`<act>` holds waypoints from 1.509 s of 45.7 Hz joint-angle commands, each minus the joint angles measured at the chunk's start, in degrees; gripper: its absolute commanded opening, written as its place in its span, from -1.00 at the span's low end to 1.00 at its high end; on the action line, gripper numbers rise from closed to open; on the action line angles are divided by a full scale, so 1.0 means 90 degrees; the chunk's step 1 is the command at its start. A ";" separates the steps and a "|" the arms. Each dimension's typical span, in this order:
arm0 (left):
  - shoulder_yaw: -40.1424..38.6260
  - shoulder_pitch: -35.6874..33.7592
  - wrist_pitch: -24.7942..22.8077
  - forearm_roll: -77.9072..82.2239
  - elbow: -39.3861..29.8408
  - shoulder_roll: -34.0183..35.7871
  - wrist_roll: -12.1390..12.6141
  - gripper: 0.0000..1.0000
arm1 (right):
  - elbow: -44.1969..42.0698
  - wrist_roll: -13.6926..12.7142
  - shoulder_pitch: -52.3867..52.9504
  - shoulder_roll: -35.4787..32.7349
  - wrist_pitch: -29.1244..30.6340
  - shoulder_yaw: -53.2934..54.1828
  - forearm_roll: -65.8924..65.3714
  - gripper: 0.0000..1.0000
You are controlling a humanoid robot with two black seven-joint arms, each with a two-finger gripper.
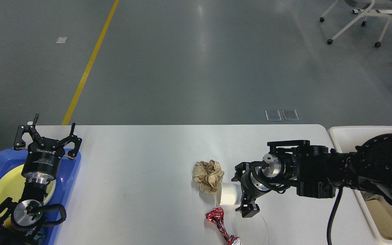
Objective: Tidy desktop
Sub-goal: 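Lower the right gripper onto the white cup lying on the table, then grasp the white cup with the right gripper and lift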
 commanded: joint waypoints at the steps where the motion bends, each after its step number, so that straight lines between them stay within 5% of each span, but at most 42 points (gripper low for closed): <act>1: 0.0000 0.0000 0.0000 0.0000 0.0000 0.0000 0.0000 0.93 | -0.0062 0.0000 -0.0011 0.0004 0.0000 0.0048 -0.0009 1.00; 10: 0.0000 0.0000 0.0000 0.0000 0.0000 0.0000 0.0000 0.93 | -0.0131 0.0000 -0.0040 0.0023 0.0000 0.0048 -0.0009 0.90; 33: 0.0000 0.0000 0.0000 0.0000 0.0000 0.0000 0.0000 0.93 | -0.0092 -0.0049 -0.0128 0.0121 0.0039 0.0058 0.0050 -0.98; 52: 0.0000 0.0000 0.0000 0.0000 0.0000 0.0000 0.0000 0.93 | -0.0053 -0.0156 0.0057 -0.0006 0.0488 0.0029 0.0030 -1.00; 60: 0.0000 0.0000 0.0000 0.0000 0.0000 0.0000 0.0000 0.93 | 0.0259 -0.0508 0.0350 -0.0279 0.0576 -0.0089 -0.0009 -1.00; 69: 0.0000 0.0000 0.0000 0.0000 0.0000 0.0000 0.0000 0.93 | 0.1099 -0.0605 0.1647 -0.0631 0.1727 -0.1259 -0.0155 -1.00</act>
